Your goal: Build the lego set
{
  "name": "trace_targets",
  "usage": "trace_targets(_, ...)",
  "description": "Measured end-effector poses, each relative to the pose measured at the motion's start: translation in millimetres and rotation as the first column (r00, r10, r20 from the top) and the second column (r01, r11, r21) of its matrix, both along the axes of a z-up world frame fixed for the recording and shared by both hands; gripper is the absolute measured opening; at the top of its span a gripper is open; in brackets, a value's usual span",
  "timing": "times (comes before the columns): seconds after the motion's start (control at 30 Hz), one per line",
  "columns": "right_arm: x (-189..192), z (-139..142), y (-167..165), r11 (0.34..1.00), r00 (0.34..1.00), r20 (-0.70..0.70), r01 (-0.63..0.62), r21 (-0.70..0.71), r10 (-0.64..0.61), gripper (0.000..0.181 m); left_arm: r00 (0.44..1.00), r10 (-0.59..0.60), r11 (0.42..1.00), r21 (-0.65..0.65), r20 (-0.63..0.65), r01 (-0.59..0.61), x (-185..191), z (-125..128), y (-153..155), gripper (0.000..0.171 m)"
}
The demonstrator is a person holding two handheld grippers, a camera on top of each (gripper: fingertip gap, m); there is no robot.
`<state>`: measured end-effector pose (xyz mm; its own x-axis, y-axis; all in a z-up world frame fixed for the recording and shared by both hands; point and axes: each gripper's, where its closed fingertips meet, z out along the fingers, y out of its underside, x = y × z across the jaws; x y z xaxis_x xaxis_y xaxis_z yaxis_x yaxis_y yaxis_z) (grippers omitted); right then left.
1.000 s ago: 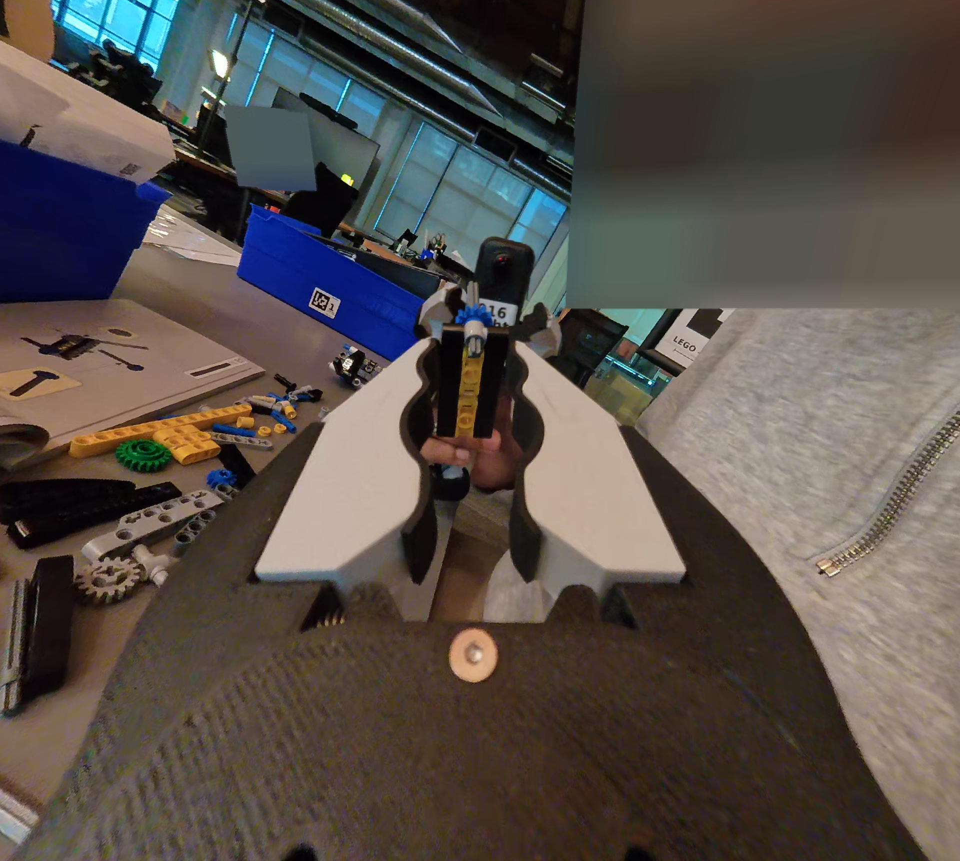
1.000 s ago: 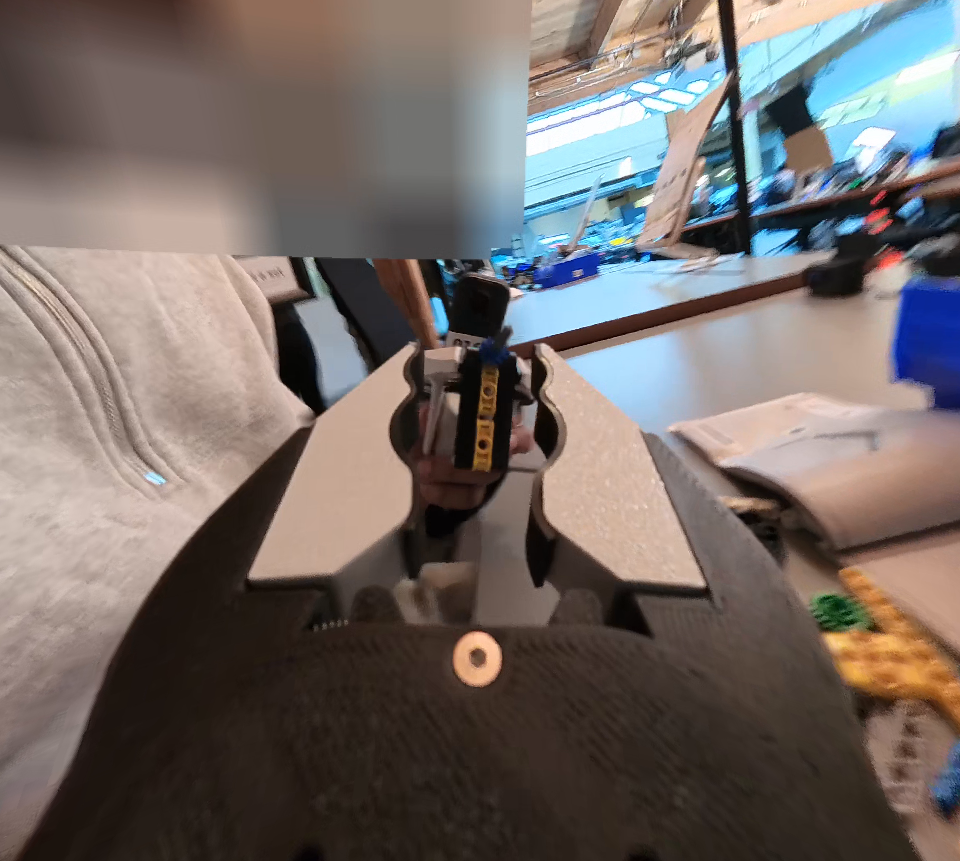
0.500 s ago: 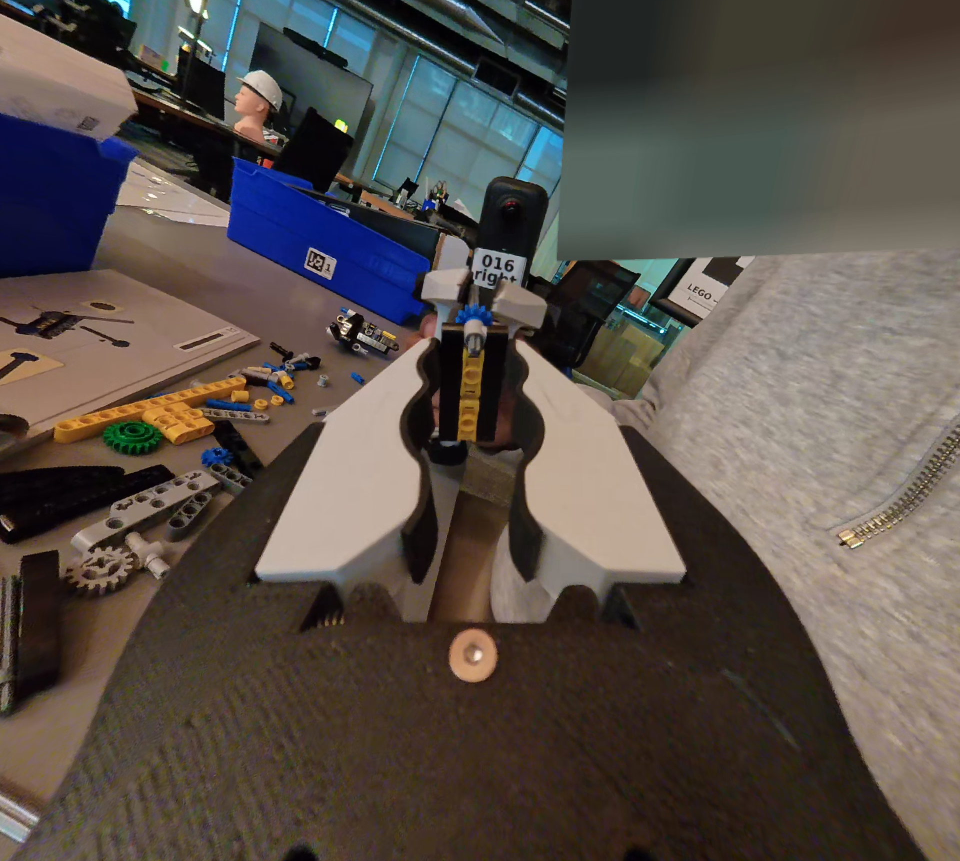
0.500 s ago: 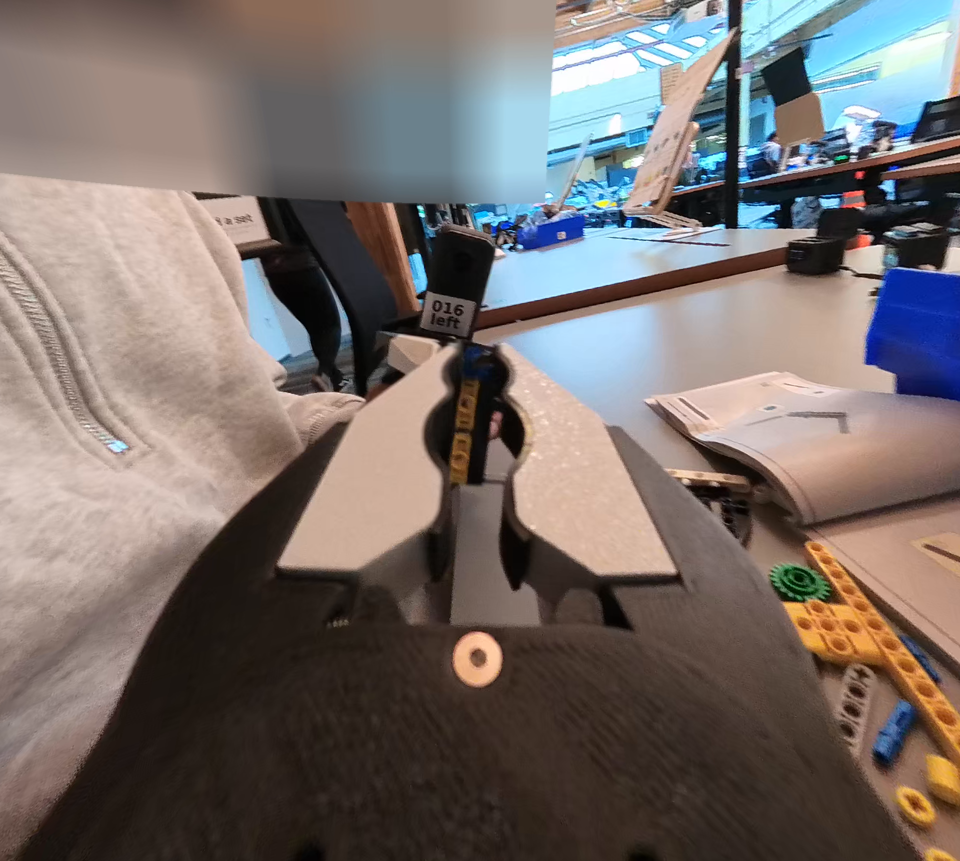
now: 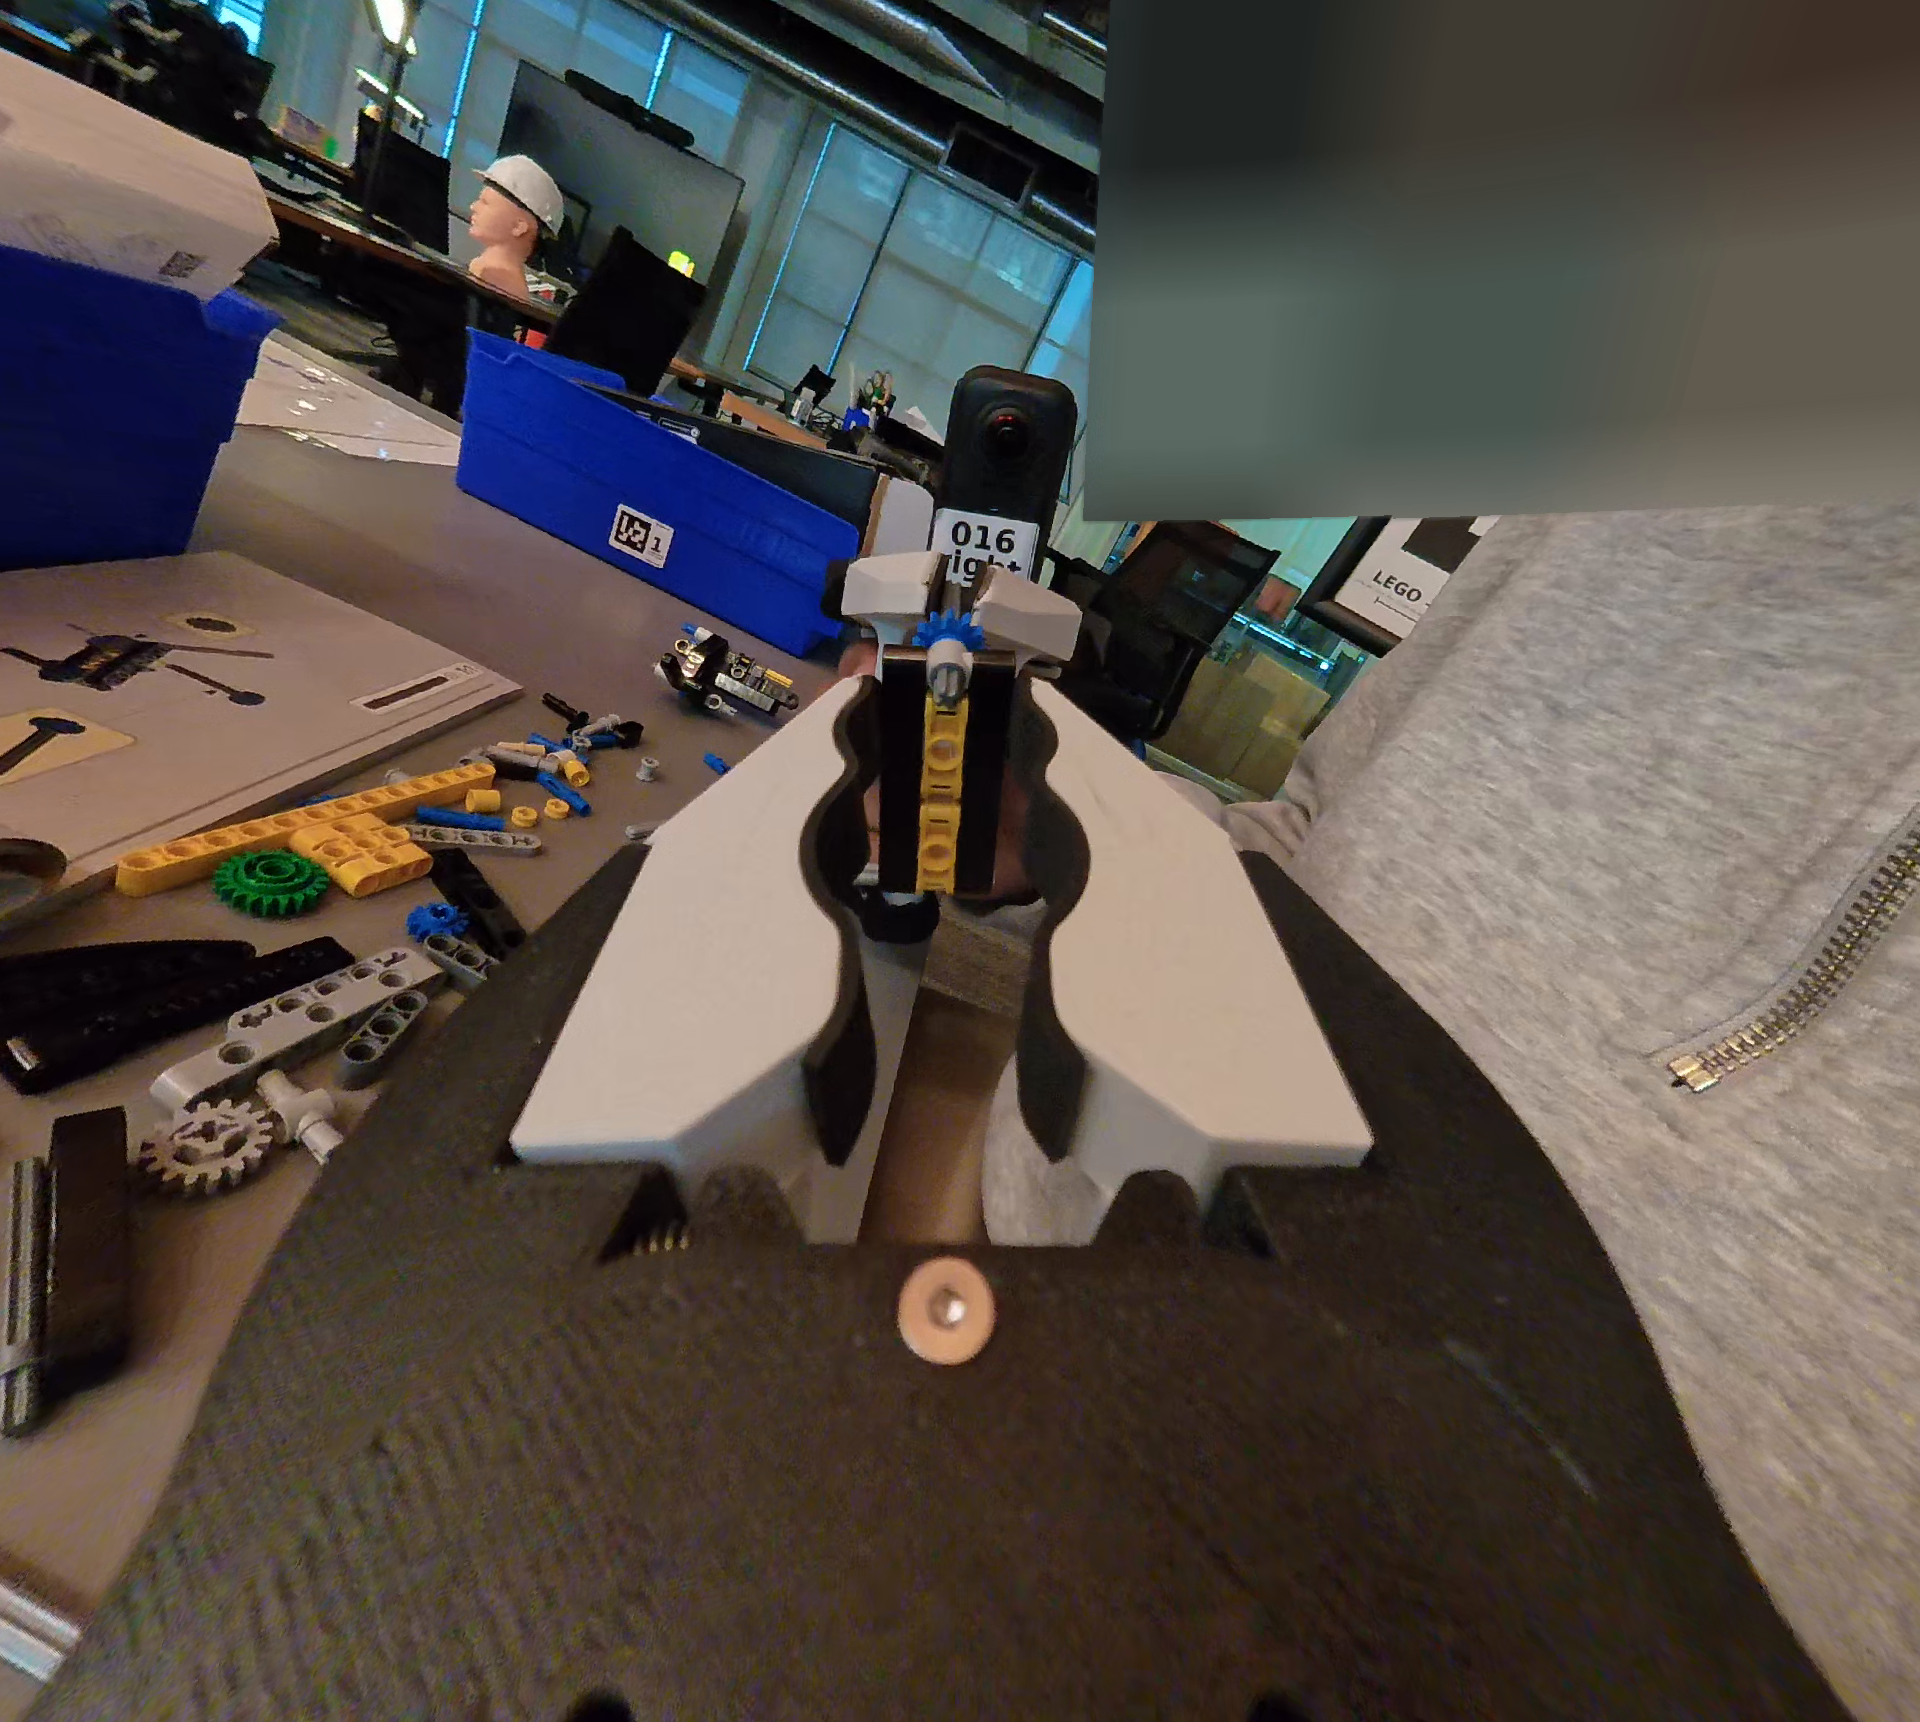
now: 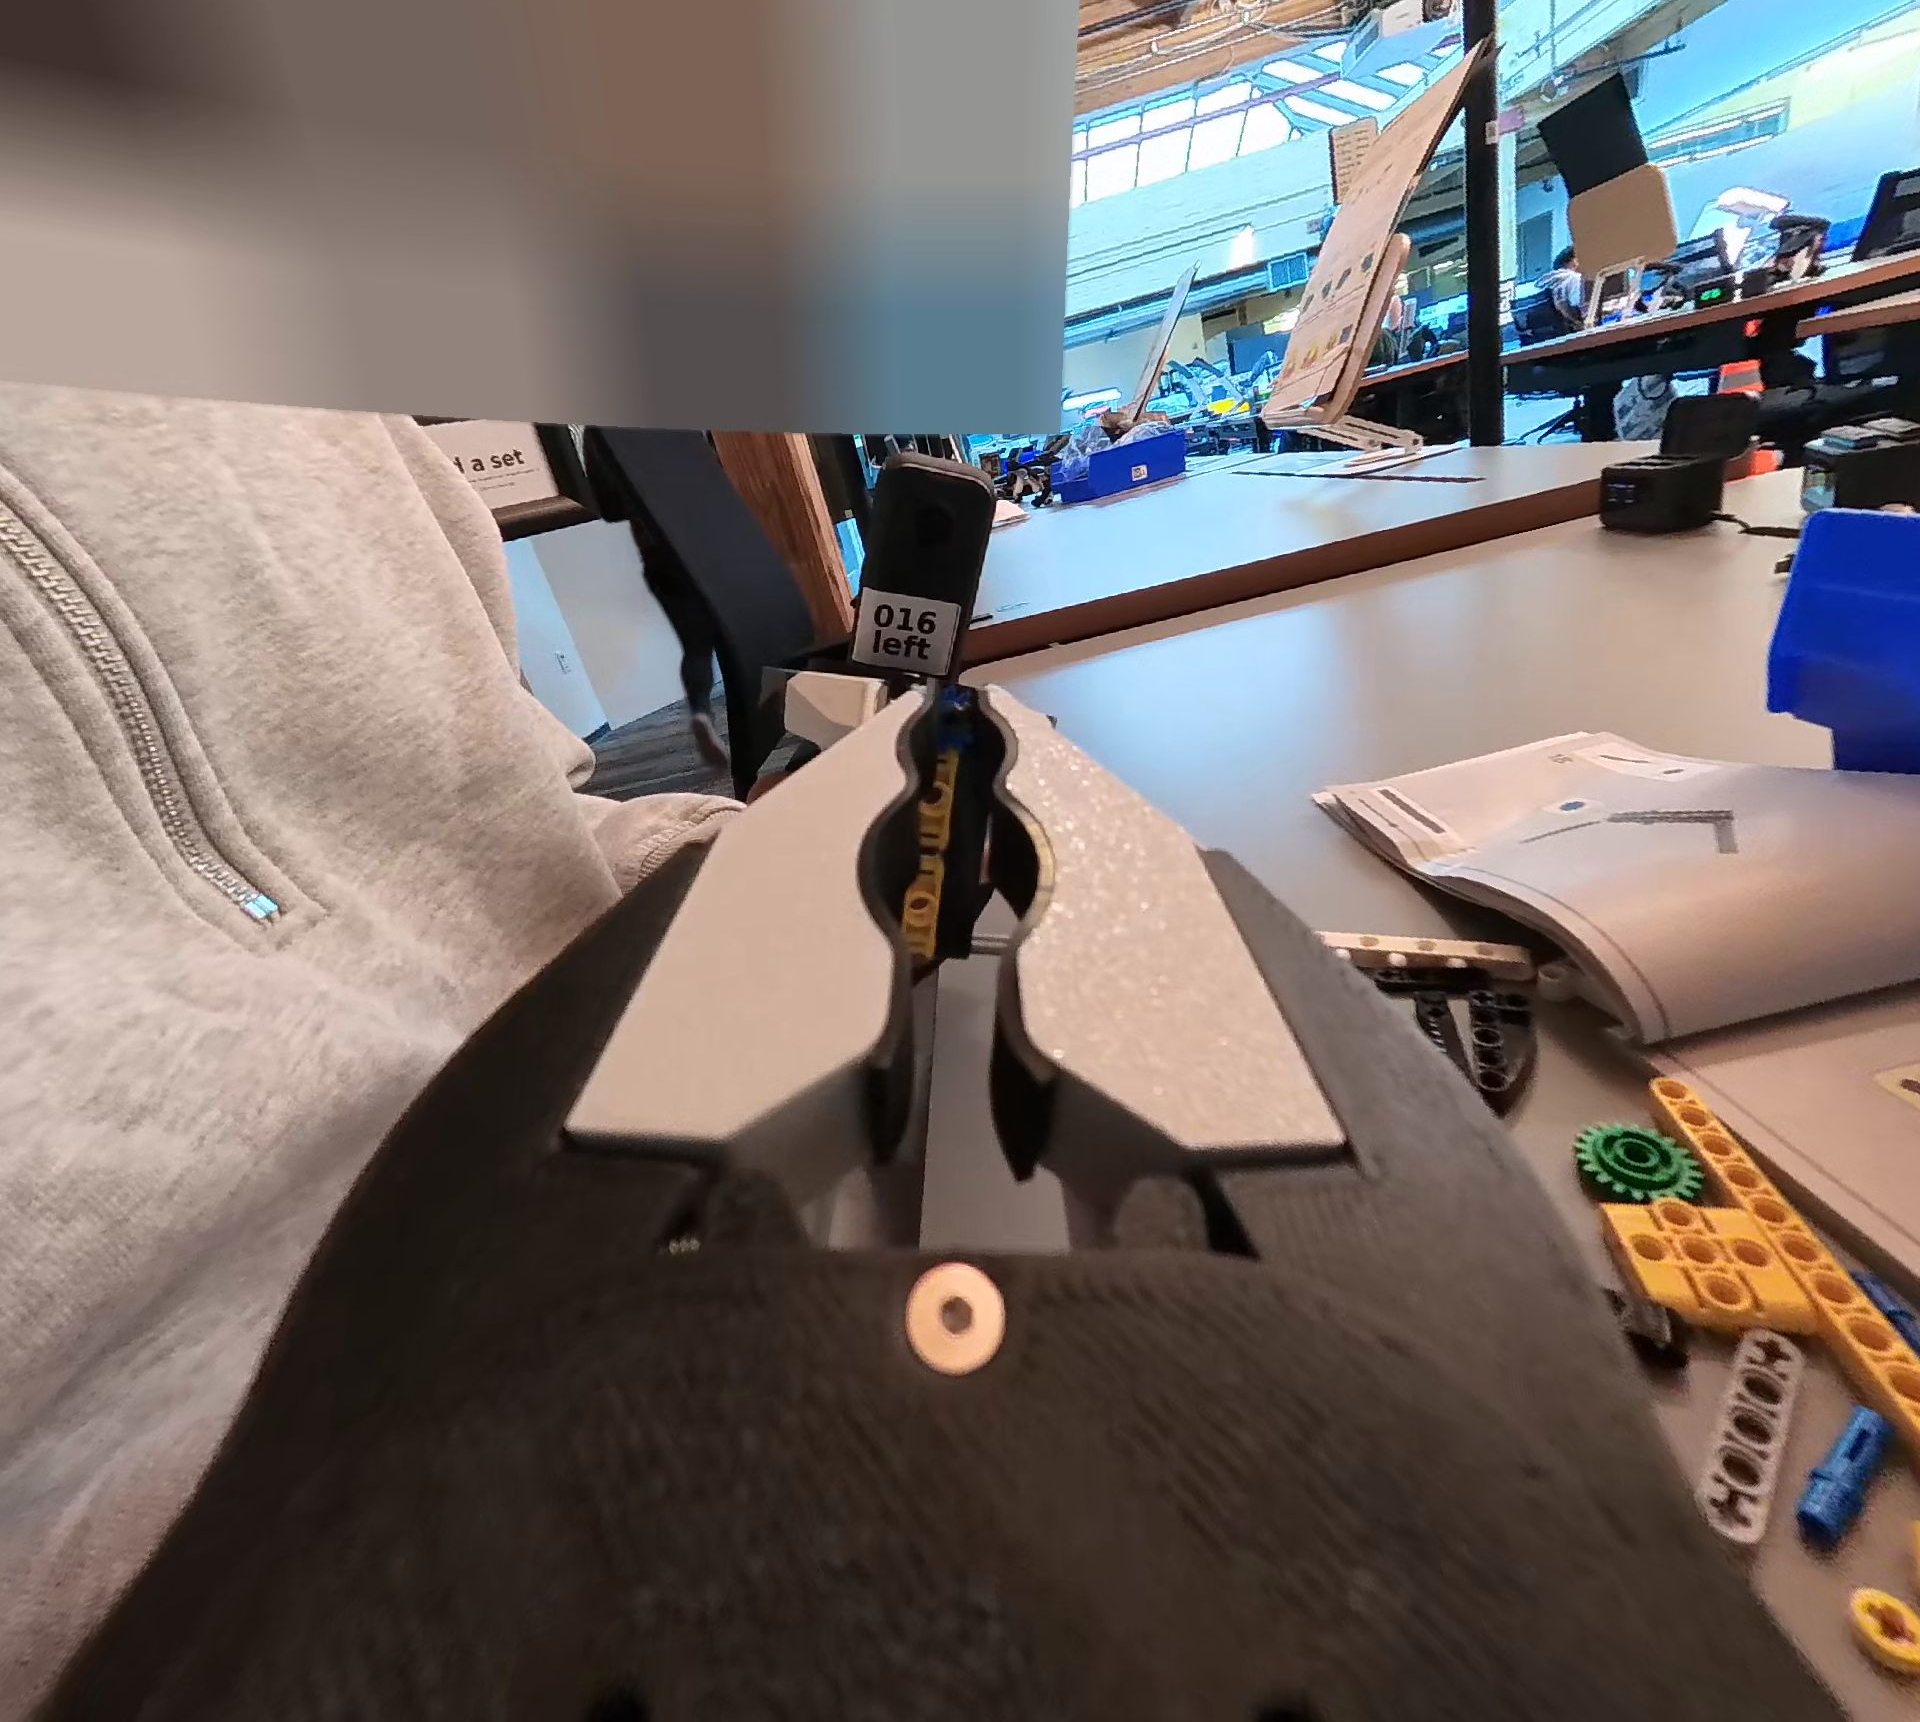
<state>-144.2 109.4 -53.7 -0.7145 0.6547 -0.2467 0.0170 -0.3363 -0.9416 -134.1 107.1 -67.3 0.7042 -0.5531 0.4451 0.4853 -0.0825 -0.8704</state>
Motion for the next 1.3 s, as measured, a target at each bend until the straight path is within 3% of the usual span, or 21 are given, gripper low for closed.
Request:
trace_targets(0.3,-1,0,-3,0.997,0.999,0.038,-0.022,-0.07,0.025,0.002,1.0,-0.001,1.0,0.008,0.016,0.001,-2,2,-1,0.023)
trace_targets(0.87,-5,-2,-2,0.999,0.999,0.054,-0.001,-0.053,0.004,0.005,1.0,0.014,1.0,0.013,0.019,-0.015,-6,2,-1,0.023)
trace_targets(0.93,-6,-2,2,0.999,0.997,0.07,0.026,-0.031,-0.024,0.015,1.0,0.015,1.0,0.022,0.02,-0.015,-6,3,-2,0.023)
trace_targets(1.13,-2,8,29,0.99,0.987,0.079,0.139,-0.019,-0.137,0.016,0.995,0.031,0.999,0.023,0.093,-0.033,-18,5,-1,0.023)
trace_targets(1.23,8,11,41,0.984,0.983,0.081,0.169,-0.047,-0.165,0.004,0.989,0.053,0.998,0.025,0.138,-0.057,-28,5,-1,0.024)
trace_targets(1.3,11,1,47,0.972,0.967,0.106,0.234,0.006,-0.233,0.0,0.983,0.102,0.995,0.009,0.15,-0.104,-37,2,2,0.023)
